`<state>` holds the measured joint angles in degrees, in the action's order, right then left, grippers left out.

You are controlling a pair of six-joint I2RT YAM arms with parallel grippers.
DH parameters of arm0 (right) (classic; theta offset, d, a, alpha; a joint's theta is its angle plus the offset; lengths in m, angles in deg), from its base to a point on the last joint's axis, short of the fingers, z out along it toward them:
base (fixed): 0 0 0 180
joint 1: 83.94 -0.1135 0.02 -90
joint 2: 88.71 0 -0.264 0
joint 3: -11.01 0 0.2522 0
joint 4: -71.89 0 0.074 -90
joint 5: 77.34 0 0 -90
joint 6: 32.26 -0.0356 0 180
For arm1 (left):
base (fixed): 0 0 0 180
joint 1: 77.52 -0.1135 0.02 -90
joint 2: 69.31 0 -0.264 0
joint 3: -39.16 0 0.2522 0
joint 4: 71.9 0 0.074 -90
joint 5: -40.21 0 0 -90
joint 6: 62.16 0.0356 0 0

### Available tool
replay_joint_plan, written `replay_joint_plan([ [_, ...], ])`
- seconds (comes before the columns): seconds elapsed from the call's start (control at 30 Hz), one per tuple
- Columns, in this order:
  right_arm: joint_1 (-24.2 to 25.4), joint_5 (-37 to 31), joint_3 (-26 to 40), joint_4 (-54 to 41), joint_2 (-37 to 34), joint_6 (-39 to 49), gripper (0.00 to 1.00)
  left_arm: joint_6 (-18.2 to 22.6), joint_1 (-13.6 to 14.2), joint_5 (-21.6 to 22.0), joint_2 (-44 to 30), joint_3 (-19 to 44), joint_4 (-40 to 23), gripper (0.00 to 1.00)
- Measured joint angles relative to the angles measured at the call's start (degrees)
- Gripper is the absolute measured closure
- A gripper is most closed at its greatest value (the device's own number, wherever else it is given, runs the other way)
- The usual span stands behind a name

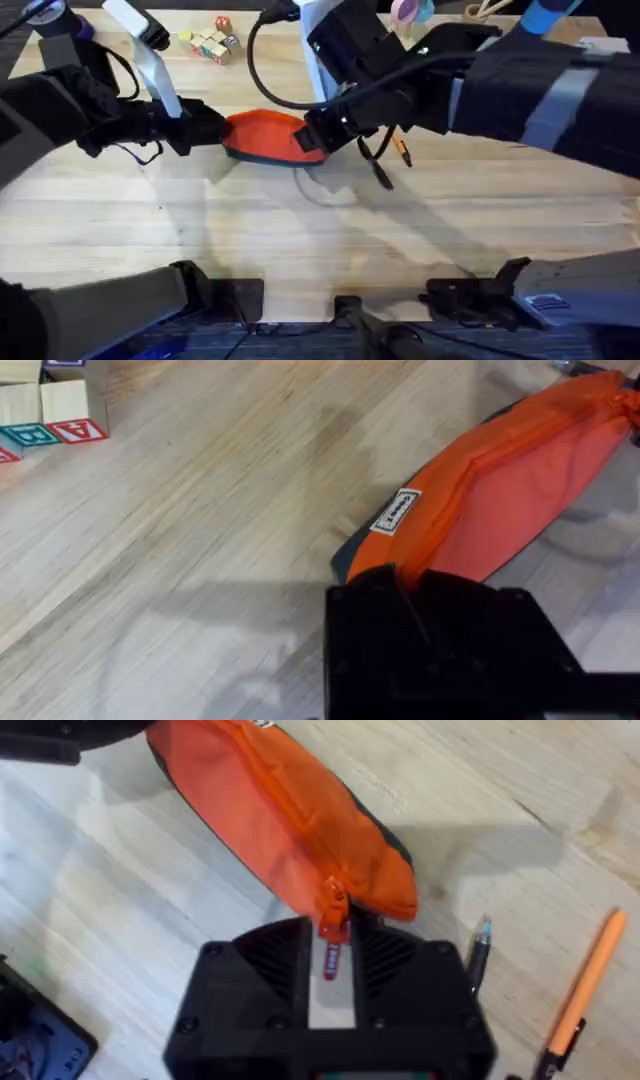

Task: Unzip the bag, pick up the pens from the table one at a time and place them inside, then zip the bag closed.

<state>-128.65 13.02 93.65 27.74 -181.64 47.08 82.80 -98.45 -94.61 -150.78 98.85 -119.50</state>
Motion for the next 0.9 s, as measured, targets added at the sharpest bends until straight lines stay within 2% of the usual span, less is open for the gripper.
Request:
replay_joint_plan([
  [0.07, 0.00, -0.45, 0.00, 0.00, 0.00, 0.01, 0.847, 0.00, 0.00, 0.00, 0.00, 0.00, 0.00, 0.959],
  [0.13, 0.00, -1.01, 0.00, -0.02, 0.00, 0.04, 0.947, 0.00, 0.00, 0.00, 0.00, 0.00, 0.00, 0.958],
  [0.17, 0.01, -1.01, 0.00, 0.09, 0.00, 0.01, 0.962, 0.00, 0.00, 0.00, 0.00, 0.00, 0.00, 0.958],
  [0.6, -0.02, -0.86, 0.10, 0.93, 0.00, 0.30, 0.970, 0.00, 0.00, -0.02, 0.00, 0.00, 0.02, 0.958],
  [0.9, -0.40, 3.12, 0.76, 5.53, 0.00, 2.17, 0.970, 0.00, 0.00, -0.02, 0.00, 0.00, 0.04, 0.959],
])
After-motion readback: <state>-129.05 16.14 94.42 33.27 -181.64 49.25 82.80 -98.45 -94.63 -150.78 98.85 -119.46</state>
